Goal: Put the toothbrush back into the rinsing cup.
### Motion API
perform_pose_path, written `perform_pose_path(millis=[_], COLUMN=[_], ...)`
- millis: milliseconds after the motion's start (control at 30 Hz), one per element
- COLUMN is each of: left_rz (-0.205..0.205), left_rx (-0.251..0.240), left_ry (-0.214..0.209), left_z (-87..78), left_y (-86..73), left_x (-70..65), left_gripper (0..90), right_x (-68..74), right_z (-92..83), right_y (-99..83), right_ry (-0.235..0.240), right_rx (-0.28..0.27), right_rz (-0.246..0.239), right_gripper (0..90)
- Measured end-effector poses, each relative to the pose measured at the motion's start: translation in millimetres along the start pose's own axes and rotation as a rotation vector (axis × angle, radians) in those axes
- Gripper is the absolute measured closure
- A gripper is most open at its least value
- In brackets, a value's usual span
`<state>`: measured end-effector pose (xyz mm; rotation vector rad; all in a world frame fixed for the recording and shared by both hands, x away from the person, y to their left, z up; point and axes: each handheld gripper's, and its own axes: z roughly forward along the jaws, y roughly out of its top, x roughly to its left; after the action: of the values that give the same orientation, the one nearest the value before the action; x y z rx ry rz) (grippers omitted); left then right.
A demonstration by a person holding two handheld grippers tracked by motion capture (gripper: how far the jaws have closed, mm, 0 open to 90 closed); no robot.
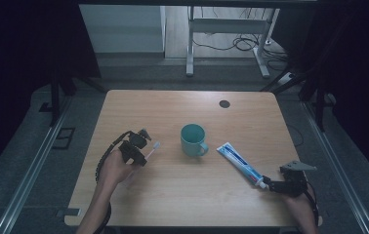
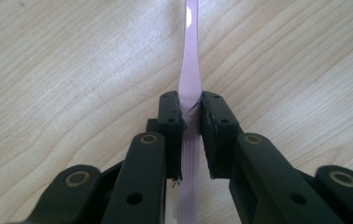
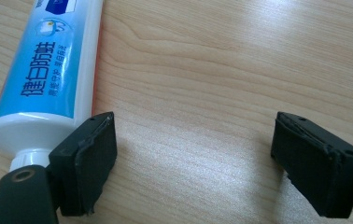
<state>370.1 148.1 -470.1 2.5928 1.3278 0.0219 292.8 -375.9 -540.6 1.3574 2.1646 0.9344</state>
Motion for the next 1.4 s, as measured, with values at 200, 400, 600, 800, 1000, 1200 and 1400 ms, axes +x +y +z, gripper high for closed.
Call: perform_pose_path(millis=[200,400,600,800,1000,1200,1400], left_rz=[-0.001,0.001,0.009,0.024,0.039,0.061,0.08], left_rx=[-0.051,-0.098,-0.149,-0.198,-0.251,-0.294,-0.338], left_ry=[-0.001,0.008,0.015,0.022,0.022,0.018,0.024], left_z=[-7.7,-16.4,-25.5,-33.9,-43.0,-50.9,-59.4], left_y=[0.0,1.3,3.0,4.9,7.2,9.1,11.2], left_x=[0.3,-0.5,-3.1,-5.9,-9.0,-11.5,-15.0], left_gripper=[78.8,78.8,78.8,78.9,78.8,78.9,78.8], right_x=[0.0,0.0,0.0,0.0,0.1,0.1,0.2], right_z=[0.0,0.0,0.0,0.0,0.0,0.0,0.0], right_y=[0.0,0.0,0.0,0.0,0.0,0.0,0.1], right_ry=[0.0,0.0,0.0,0.0,0.0,-0.001,0.0], right_rx=[0.0,0.0,0.0,0.0,0.0,0.0,0.0], right_rz=[0.0,0.0,0.0,0.0,0.001,0.001,0.002], right_gripper=[14.2,14.2,14.2,14.2,14.2,14.2,14.2])
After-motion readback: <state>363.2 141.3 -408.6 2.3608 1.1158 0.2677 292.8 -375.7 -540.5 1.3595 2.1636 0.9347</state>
